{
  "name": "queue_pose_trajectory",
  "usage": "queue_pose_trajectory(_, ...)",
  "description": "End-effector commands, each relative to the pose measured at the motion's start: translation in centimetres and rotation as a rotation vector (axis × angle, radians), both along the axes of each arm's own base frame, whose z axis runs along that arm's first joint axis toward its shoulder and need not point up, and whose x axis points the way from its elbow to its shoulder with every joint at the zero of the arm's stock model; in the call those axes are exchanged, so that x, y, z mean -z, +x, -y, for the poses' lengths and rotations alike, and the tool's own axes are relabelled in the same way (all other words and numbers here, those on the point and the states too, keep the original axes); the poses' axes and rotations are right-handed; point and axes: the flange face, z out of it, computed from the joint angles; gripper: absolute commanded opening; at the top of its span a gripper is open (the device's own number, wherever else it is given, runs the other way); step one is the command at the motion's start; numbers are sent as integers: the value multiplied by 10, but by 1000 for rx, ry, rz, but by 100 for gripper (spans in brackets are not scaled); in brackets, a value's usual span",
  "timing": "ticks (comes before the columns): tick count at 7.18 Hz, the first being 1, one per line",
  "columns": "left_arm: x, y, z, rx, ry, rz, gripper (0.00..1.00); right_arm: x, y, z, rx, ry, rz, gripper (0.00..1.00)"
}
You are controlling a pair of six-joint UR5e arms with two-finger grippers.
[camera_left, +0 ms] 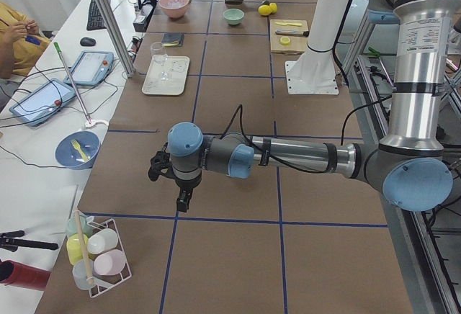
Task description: Pour ice into bowl
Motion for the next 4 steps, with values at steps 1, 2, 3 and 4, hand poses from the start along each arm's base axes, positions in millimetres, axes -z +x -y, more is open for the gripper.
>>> queue_pose_trajectory(1, -15, 0, -19, -5, -22, -5, 100, -2, -4, 0, -3, -16, -8, 100)
queue_pose_trajectory(2, 1, 1, -15, -7, 30, -11, 100, 4, -6, 4, -20, -29, 2, 100)
queue_pose_trajectory(3, 9, 0, -15, -4, 55, -9, 100, 9, -12, 5, -29, -40, 13, 100)
queue_pose_trajectory(4, 25, -1, -15, 1, 74, -13, 100, 9, -17, 4, -17, -44, 24, 100)
